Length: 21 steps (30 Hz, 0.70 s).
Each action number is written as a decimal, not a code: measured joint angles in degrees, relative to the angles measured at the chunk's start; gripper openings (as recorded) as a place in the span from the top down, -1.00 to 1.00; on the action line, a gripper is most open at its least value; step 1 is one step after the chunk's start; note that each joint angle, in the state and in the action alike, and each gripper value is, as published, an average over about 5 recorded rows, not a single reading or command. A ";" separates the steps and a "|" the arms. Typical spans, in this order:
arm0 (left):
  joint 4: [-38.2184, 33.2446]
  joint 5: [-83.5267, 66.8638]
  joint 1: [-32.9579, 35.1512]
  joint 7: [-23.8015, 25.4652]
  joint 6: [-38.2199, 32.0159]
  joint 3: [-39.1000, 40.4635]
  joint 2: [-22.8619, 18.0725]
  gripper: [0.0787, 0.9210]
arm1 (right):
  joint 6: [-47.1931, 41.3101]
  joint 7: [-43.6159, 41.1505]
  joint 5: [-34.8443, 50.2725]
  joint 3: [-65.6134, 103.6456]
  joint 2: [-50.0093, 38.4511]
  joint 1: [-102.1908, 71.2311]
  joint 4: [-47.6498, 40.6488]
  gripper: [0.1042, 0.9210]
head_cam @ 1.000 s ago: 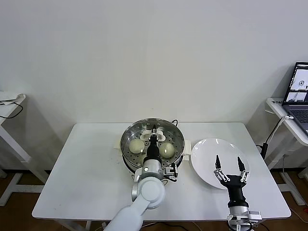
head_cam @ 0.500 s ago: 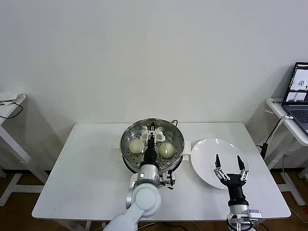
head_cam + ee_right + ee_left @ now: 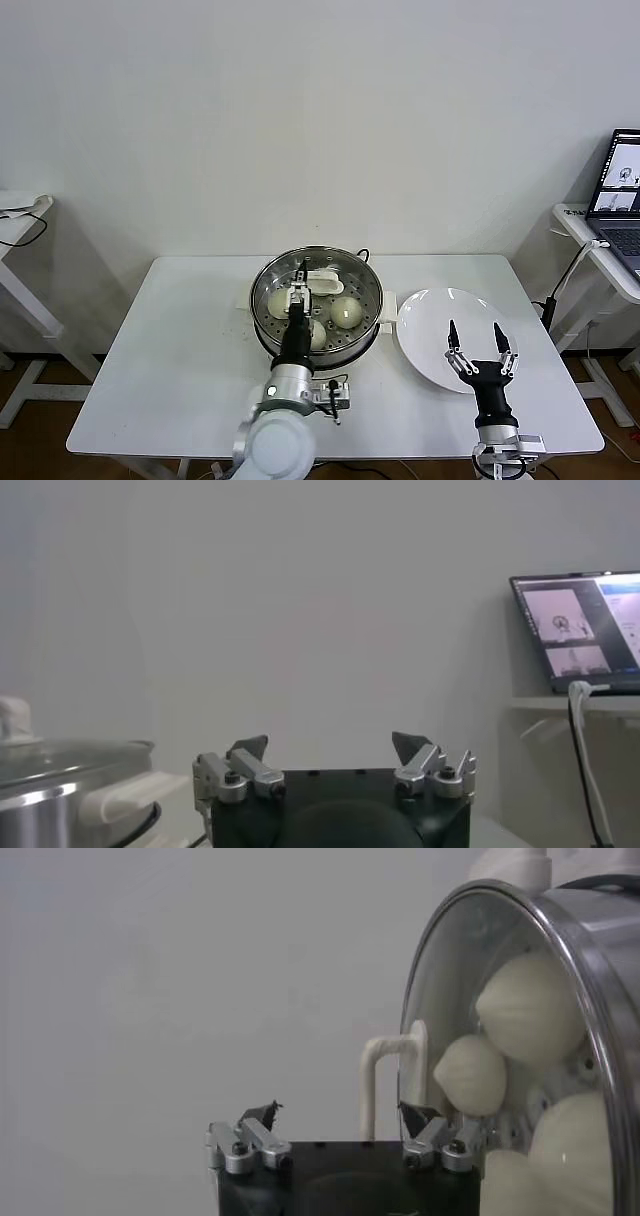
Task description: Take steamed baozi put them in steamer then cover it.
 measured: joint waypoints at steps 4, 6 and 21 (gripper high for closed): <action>-4.57 -4.94 2.66 -3.00 -1.70 -3.14 0.56 -0.77 | -0.45 0.31 -0.21 0.39 -0.08 -0.29 0.70 -0.76; -6.71 -9.12 4.33 -5.36 -3.24 -5.59 0.78 -0.77 | -0.84 0.48 -0.44 0.67 -0.19 -0.50 1.24 -0.76; -9.53 -56.45 18.84 -12.05 -22.32 -31.65 -3.32 -0.77 | -4.86 0.83 -2.22 2.38 -1.14 -1.39 6.17 -0.76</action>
